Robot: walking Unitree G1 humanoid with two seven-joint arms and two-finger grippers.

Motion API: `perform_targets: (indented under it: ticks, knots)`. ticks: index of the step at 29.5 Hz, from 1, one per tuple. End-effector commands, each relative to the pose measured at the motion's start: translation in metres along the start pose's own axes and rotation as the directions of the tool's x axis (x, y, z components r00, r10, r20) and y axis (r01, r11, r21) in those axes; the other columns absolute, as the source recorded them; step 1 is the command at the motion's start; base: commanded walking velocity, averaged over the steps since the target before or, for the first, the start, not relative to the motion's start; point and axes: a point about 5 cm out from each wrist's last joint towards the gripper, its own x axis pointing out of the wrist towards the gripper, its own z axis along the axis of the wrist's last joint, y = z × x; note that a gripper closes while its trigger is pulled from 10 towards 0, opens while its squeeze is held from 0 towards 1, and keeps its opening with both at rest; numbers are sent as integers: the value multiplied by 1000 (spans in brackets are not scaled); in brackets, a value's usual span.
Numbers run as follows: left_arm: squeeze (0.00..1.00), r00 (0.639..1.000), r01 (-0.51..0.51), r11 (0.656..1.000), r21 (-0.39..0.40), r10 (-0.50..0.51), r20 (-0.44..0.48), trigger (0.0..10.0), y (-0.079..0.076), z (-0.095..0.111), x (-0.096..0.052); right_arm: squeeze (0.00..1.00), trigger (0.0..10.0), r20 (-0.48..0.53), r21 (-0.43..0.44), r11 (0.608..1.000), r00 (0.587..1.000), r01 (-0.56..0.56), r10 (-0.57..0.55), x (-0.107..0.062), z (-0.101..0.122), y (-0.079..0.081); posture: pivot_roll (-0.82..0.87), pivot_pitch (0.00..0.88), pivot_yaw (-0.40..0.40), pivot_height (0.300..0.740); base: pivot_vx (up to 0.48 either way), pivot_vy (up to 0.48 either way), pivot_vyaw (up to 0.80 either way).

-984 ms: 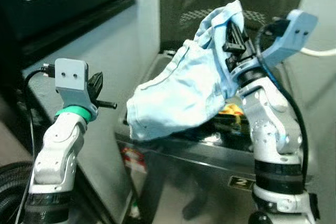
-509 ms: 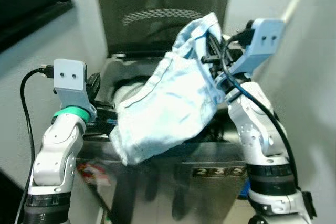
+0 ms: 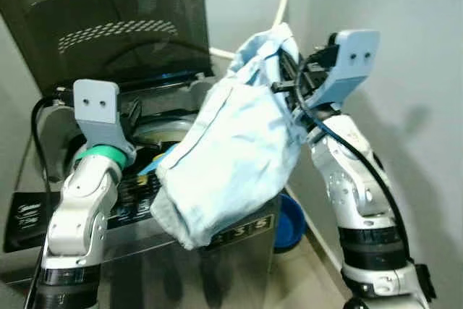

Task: Clothes washing

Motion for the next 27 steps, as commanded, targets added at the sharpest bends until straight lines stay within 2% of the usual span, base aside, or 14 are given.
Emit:
perform_targets:
  ticks: [1, 4, 5, 25, 27]
  knots:
    - [0, 1000, -25, 1000, -5, 25, -3, 10000, 7, -1, -3, 0, 10000, 39, -5, 999, 999, -36, 36, 2, 6, 11, 25, 20, 113, 740, 0, 480, 0]
    - [0, 1000, -23, 1000, -4, 23, 6, 10000, 7, 0, -4, 0, 10000, 33, -1, 998, 998, -56, 56, 1, 4, 15, 26, 21, 112, 740, 0, 480, 0]
    - [0, 1000, -20, 1000, 14, 20, 17, 10000, 7, 2, -4, 0, 10000, 31, 1, 998, 997, -70, 70, 1, 4, 17, 27, 22, 111, 740, 0, 0, 0]
    - [0, 999, -29, 1000, 13, 29, 25, 10000, 7, 2, -8, 0, 10000, -4, 32, 990, 990, -139, 139, 1, -6, 28, 34, 3, 84, 740, 0, 0, 0]
    - [0, 999, -27, 1000, 14, 26, 29, 10000, 7, 2, -9, 0, 10000, -10, 37, 988, 988, -152, 152, 0, -8, 30, 34, 3, 84, 740, 0, 480, 0]
